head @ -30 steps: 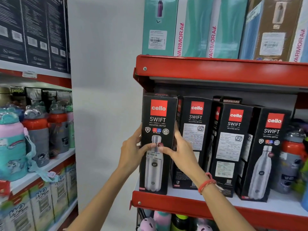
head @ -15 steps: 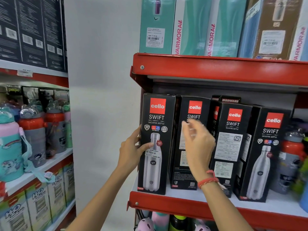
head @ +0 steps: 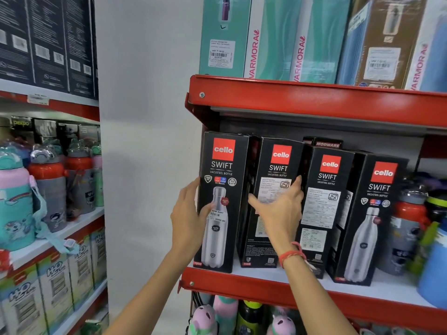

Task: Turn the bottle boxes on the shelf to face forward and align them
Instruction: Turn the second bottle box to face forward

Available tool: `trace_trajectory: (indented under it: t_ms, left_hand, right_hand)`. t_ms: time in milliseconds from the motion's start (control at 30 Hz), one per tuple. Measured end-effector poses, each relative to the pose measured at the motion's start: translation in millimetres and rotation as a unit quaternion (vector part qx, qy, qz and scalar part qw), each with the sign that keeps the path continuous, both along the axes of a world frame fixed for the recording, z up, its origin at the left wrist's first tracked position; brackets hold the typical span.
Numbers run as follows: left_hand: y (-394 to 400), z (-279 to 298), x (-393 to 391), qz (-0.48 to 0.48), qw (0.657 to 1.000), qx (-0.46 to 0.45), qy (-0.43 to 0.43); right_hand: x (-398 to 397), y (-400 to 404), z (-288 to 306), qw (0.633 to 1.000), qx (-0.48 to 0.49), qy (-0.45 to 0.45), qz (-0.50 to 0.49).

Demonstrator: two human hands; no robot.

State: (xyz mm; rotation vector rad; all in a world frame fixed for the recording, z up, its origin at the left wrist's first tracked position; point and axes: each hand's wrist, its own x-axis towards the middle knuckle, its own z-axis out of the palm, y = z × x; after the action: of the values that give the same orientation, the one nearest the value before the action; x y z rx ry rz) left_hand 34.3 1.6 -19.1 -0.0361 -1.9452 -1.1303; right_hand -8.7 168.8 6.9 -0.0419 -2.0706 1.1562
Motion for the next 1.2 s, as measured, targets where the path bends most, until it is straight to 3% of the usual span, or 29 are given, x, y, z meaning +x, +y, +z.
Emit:
trace_trajectory:
  t_ms: [100, 167, 400, 600, 800, 1000, 1200]
  left_hand:
    - [14, 3, 5, -0.013, 0.995, -0.035, 0.096]
    - [26, 8, 8, -0.069, 0.992, -0.038, 0.103]
    - [53, 22, 11, -0.247, 0.969, 0.009, -0.007]
    - [55, 36, 27, -0.417, 0.902, -0.053, -0.098]
    - [63, 21, 24, -0.342, 0.938, -0.012, -0.051]
    - [76, 13, 12, -0.195, 0.979, -0.052, -0.027]
    - [85, -2, 0, -0.174, 0.982, -0.04, -0.069]
  right_hand:
    - [20, 15, -11, 0.998, -0.022, 0.033, 0.044]
    - [34, 28, -19, 0.995, -0.048, 0.058, 0.069]
    - [72, 71, -18, 0.974, -0.057, 0.117, 0.182]
    - [75, 107, 14, 0.939, -0.016, 0.11, 0.327]
    - [57, 120, 44, 0.901, 0.058, -0.026, 0.43]
    - [39, 116, 34, 0.907, 0.076, -0.035, 0.412]
    - [27, 110, 18, 0.908, 0.054, -0.05, 0.413]
